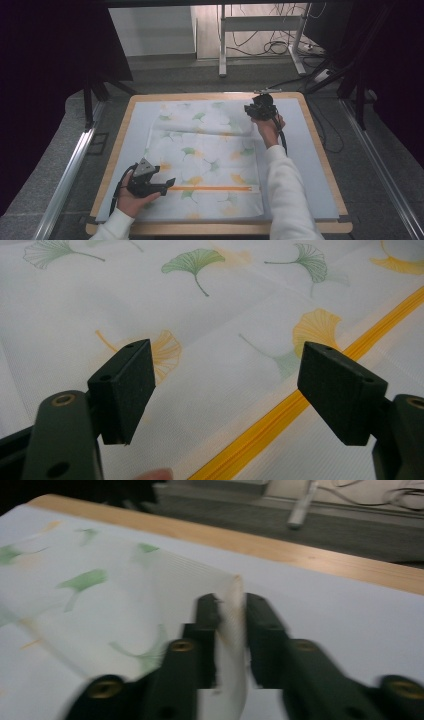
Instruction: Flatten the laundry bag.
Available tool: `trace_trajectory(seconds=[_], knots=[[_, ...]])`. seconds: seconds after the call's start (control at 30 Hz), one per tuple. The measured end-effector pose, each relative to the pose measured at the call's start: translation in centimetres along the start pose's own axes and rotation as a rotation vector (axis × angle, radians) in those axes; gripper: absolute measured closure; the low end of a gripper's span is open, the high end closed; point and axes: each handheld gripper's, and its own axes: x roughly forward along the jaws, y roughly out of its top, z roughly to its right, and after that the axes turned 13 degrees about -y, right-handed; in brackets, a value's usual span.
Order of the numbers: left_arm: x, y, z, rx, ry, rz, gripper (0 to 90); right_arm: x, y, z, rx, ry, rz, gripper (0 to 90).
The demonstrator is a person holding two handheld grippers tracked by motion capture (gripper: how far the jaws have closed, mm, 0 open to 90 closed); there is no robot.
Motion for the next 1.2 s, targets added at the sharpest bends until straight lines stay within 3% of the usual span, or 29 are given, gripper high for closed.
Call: trace_trajectory(seconds=[0.17,0.23,0.43,0.5,0.63,0.67,0.7,0.87,0.97,1.03,1.17,1.2], knots=[[0.1,0.0,-0.1,-0.001,-0.003,0.0,22.9,-1.0,-0.6,0.0,0.01,-0.049,0.036,51.7],[0.1,0.0,-0.1,0.0,-0.003,0.0,22.9,-1.4,-0.8,0.0,0.013,-0.037,0.043,51.8],[0.1,0.1,0.2,0.005,0.0,0.002,22.9,-3.1,-1.9,-0.7,-0.009,0.107,0.026,58.4],[0.1,0.1,0.2,0.006,0.002,-0.001,22.9,-3.9,-2.5,-1.1,-0.033,0.168,0.011,65.5],[0.1,0.1,0.1,0.009,0.004,0.002,23.1,-5.8,-3.7,-1.5,-0.067,0.228,-0.003,84.7],[0.0,0.1,0.1,0.01,0.003,0.006,23.2,-7.3,-4.5,-1.8,-0.086,0.256,-0.002,88.7],[0.0,0.1,0.1,0.011,0.004,0.009,23.2,-7.3,-4.5,-1.8,-0.086,0.256,-0.002,88.7],[0.2,0.2,0.4,0.015,-0.008,0.011,23.5,-11.1,-6.8,-2.1,-0.138,0.301,-0.007,88.9],[0.3,0.4,0.6,0.022,-0.014,0.008,23.5,-13.3,-8.3,-2.0,-0.121,0.349,-0.004,88.9],[0.5,0.5,0.7,0.029,-0.009,0.008,23.5,-15.3,-9.9,-2.2,-0.155,0.37,0.002,88.9],[0.4,0.5,0.9,0.041,-0.008,0.009,24.4,-16.7,-11.6,-2.3,-0.176,0.388,0.001,88.9],[0.3,0.5,1.1,0.053,-0.001,0.014,24.6,-17.1,-13.0,-2.3,-0.183,0.406,-0.002,89.0]])
